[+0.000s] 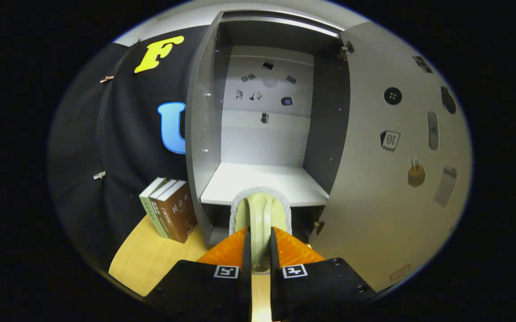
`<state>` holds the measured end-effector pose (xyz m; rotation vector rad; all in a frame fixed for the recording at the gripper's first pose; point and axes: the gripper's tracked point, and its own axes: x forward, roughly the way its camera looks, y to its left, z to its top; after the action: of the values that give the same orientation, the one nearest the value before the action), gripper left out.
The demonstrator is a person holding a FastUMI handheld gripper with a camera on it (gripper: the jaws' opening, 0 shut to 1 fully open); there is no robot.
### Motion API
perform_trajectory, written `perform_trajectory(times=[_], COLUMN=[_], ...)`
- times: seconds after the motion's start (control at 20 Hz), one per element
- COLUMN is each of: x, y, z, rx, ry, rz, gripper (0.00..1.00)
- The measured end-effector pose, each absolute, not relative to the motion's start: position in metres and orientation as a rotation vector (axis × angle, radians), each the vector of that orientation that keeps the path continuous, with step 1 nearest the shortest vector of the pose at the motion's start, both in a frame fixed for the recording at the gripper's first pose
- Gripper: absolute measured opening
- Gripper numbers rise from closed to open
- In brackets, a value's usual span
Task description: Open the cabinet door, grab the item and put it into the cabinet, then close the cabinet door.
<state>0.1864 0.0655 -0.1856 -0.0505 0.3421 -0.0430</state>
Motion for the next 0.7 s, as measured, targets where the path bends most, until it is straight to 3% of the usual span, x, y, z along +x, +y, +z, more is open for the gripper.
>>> perform_trajectory(times=[0.7], x=[0.409], y=[0.033], z=[-0.187], rx=[0.011], ry=[0.309], rz=[-0.013], gripper=[0.2])
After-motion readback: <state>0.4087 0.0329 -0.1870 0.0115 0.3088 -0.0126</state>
